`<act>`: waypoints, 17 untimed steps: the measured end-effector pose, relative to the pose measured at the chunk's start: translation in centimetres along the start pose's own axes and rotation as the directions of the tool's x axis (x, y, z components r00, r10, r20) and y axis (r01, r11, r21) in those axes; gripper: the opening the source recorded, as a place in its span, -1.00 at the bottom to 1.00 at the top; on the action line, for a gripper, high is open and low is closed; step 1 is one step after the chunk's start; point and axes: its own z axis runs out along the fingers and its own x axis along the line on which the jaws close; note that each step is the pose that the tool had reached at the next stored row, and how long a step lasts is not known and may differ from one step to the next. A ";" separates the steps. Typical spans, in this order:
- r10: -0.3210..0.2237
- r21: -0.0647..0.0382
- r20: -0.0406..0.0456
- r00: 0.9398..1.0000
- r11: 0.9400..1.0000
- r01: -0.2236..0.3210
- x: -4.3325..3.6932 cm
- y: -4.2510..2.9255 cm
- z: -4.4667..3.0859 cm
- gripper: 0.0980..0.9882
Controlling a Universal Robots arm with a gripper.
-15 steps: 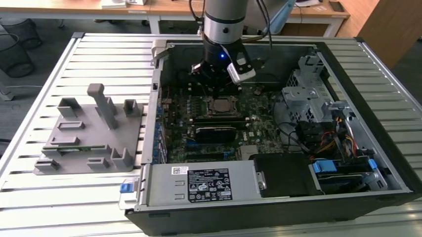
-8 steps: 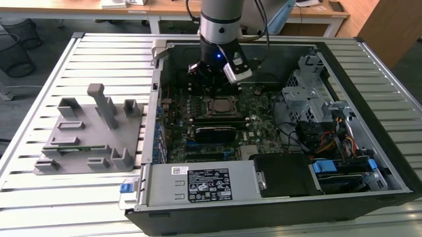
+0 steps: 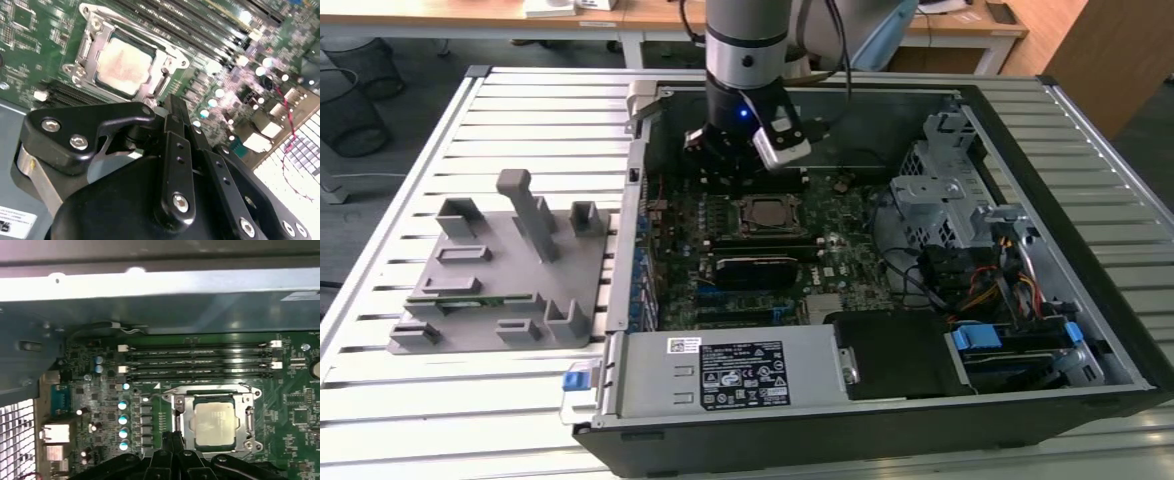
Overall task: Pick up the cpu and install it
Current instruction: 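Install the first cpu locking lever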
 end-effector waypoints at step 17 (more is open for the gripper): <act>0.000 -0.026 0.002 1.000 1.000 0.000 2.16 0.49 -0.77 -0.98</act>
